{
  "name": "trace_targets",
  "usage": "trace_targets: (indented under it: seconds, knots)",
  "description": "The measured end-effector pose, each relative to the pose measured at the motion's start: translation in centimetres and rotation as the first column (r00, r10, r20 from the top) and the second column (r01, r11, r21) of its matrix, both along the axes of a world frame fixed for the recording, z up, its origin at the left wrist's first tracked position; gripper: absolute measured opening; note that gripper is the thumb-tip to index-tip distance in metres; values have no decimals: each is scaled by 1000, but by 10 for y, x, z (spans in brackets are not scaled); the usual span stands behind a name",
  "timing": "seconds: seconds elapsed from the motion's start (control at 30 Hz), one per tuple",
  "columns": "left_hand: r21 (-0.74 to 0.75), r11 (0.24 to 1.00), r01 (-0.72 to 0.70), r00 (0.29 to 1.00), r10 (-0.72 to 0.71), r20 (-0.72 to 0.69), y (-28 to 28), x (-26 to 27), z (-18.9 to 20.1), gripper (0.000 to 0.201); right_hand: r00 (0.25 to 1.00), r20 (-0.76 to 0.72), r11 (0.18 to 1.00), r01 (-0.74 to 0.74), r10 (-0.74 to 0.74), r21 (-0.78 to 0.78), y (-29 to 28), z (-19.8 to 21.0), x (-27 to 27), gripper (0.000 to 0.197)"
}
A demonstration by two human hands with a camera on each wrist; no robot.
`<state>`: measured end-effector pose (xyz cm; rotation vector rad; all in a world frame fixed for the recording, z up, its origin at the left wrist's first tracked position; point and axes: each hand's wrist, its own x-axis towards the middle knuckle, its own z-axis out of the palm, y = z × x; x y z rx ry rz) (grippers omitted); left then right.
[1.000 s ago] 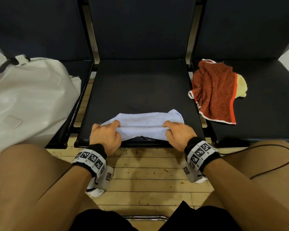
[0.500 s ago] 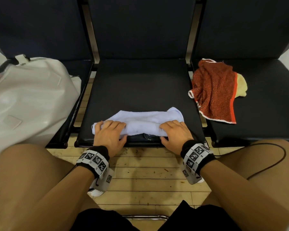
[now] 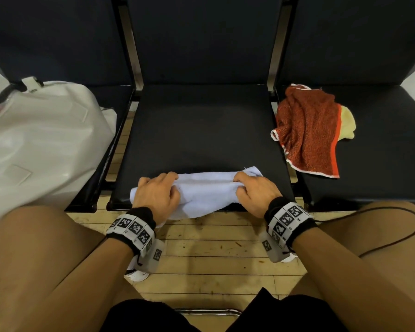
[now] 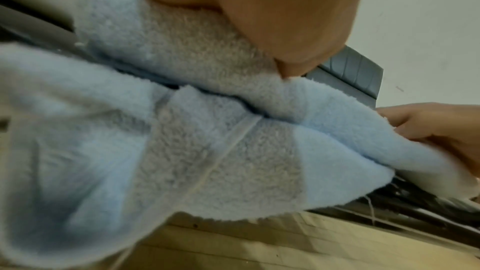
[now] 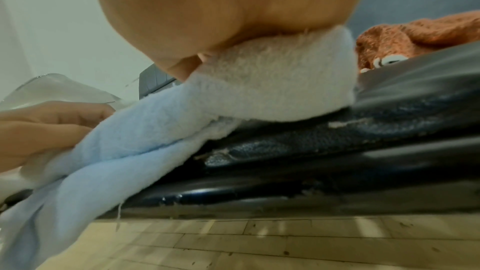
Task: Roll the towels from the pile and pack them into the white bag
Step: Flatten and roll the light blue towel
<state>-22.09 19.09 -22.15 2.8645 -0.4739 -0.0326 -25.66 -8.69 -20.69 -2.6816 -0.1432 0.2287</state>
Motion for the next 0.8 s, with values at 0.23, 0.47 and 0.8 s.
trace_targets:
  seconds: [0.23,0.47,0.8]
  knots:
    - [209,975,76,997,-81,13,-1,1,1,22,957,281,980,-12,69,-200,7,-18,5,21]
    - [71,996,44,999,-44,-4,1,-4,-2,43,979,200,990,-14,41,-137,8,-16,-3,34]
    - [30,1000,-10,999,11,-44,1,-1,0,40,995,46,972,-71,83,-223,4,5,6,21]
